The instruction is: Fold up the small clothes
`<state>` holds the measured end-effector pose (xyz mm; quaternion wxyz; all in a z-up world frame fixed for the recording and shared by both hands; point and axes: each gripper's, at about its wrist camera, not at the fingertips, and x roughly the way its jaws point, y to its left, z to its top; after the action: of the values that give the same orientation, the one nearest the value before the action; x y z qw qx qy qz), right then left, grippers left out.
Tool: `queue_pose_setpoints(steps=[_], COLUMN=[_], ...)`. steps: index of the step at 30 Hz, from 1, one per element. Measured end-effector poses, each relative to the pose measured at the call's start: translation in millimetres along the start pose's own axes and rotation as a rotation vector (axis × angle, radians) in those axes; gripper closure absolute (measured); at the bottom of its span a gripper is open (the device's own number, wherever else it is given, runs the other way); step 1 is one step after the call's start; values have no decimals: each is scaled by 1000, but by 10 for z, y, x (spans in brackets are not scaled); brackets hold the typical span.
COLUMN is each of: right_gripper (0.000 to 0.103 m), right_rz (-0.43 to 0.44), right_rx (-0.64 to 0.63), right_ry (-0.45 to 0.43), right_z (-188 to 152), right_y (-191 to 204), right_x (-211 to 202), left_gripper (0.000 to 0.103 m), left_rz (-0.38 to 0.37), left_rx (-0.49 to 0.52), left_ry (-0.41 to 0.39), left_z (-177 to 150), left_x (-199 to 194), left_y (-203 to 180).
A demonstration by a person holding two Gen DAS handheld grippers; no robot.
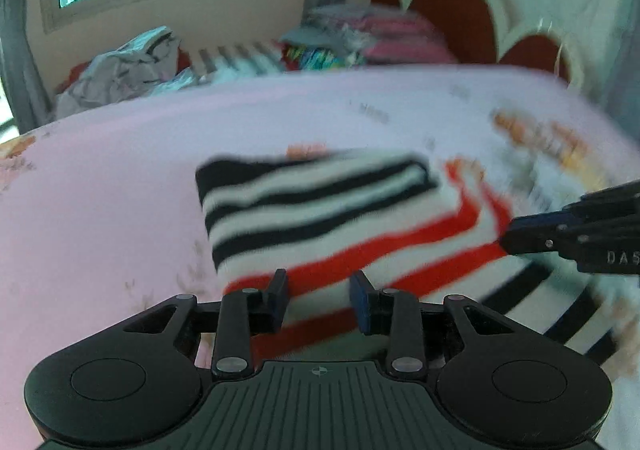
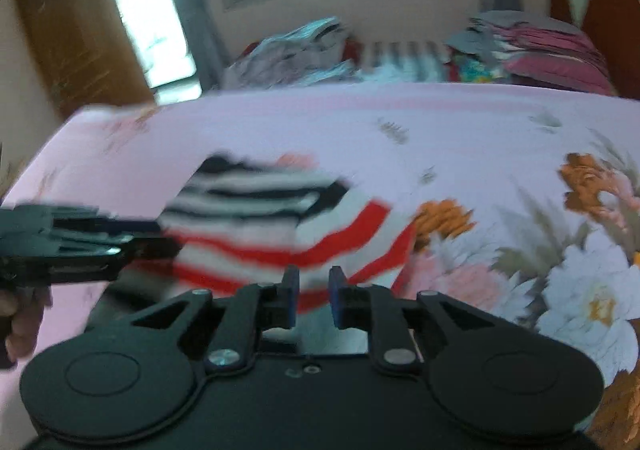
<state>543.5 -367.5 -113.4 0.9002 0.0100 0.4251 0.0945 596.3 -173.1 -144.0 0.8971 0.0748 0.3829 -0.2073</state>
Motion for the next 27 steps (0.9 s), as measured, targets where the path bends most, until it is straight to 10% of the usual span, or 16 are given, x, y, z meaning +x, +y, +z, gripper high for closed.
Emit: queue_pose_setpoints(steps=[8,10,11,12,27], right_gripper=[81,62,52,36,59], right_rz=[-1,10,23,46,227], right_rx=[29,43,56,78,386], right_ry=[-46,-58,-66,-64,41], right_z=[-47,-94,-132,-179,-588], right_y=[34,47,33,-1,-582], right_x=[-236,-358,-406,-448,-142], left_gripper=[68,12,0,1,1], left_rz=[87,103,115,121,119], left_rx=[18,-22,-43,-58,-145], left_ry=[4,1,-19,-38,54], left_z=[39,-31,-82,-142,-433], left_x=[-285,-389,-438,-497,-407], left_y=[-138,-115,-100,-91,-151])
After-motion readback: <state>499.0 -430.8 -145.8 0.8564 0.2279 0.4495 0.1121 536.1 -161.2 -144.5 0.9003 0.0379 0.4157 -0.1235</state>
